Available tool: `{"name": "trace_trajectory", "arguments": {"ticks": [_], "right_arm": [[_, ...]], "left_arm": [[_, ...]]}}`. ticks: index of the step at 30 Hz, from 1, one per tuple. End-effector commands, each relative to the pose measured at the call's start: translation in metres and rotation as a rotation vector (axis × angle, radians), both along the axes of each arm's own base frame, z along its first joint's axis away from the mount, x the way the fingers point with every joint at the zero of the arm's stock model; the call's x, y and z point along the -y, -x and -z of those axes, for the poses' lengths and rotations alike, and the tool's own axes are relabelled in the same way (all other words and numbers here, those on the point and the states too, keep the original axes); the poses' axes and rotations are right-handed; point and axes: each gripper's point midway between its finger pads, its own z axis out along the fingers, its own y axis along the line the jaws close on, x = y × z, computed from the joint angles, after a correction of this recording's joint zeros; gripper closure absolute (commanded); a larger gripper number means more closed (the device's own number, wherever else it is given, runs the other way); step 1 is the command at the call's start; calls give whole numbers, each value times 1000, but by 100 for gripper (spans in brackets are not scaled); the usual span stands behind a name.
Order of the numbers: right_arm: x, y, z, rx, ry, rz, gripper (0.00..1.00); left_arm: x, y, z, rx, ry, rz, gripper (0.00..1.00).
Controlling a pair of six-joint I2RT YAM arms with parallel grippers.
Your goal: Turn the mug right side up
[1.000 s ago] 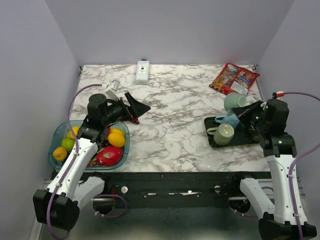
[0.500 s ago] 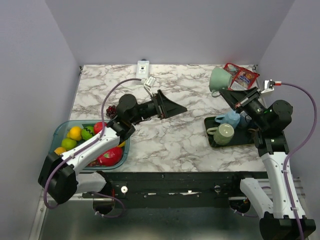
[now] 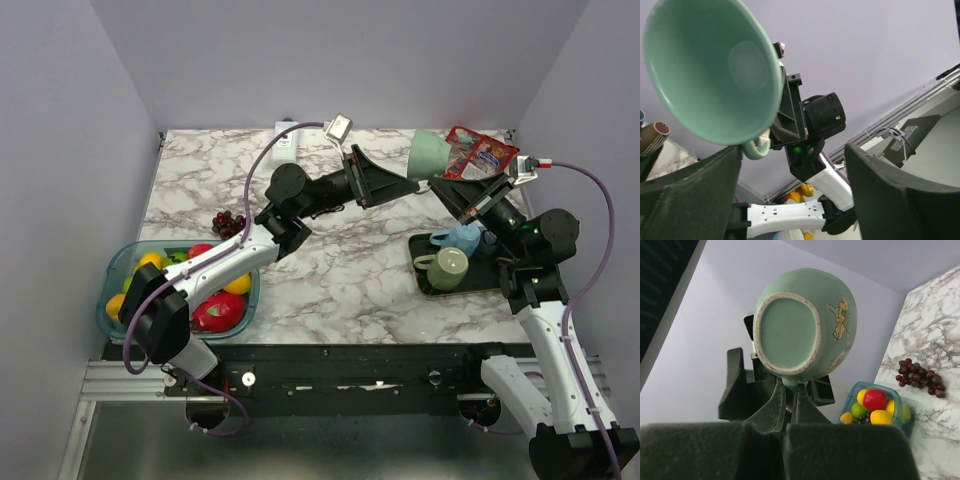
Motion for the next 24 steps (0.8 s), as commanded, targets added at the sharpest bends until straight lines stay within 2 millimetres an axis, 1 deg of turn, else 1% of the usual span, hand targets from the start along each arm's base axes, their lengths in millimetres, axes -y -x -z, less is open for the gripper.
{"name": "trace_trajectory", "arguments": {"ticks": [1,2,3,5,7,10,14,16,18,20,21,22,23,24], "right_arm": [[-3,9,-13,82,-4,-27,99],[-3,8,-11,79,-4,-25,99],[-3,8,-12,86,-4,-23,100],[-3,7,-11,90,2,-21,99],[-4,7,-11,96,6,-24,99],[-5,5,-9,108,13,-29,100],[-7,6,-8,153,45,-28,99],[-9,8,-7,172,51,-42,100],[-10,9,-7,180,51,-48,100],[-11,8,-2,166,49,-57,100],[-12,8,-2,169,50,-62,100],[-13,8,0,166,51,-71,100],[-13,7,4,153,46,-74,99],[-14,8,4,156,45,-79,99]], "left_arm": [[4,5,-16,-31,67,21,17],[5,4,-12,-46,56,13,19],[3,3,-15,-52,59,-3,20],[4,2,-12,-62,39,-18,21],[4,1,-14,-68,36,-36,23],[5,-3,-15,-85,40,-51,29],[7,-12,-15,-131,36,-92,44],[8,-14,-16,-127,27,-116,46],[9,-21,-14,-135,12,-154,48],[9,-22,-18,-133,18,-162,50],[11,-24,-17,-136,16,-161,51],[12,-25,-16,-137,12,-161,53],[13,-25,-17,-139,11,-160,58],[16,-28,-13,-146,3,-161,60]]}}
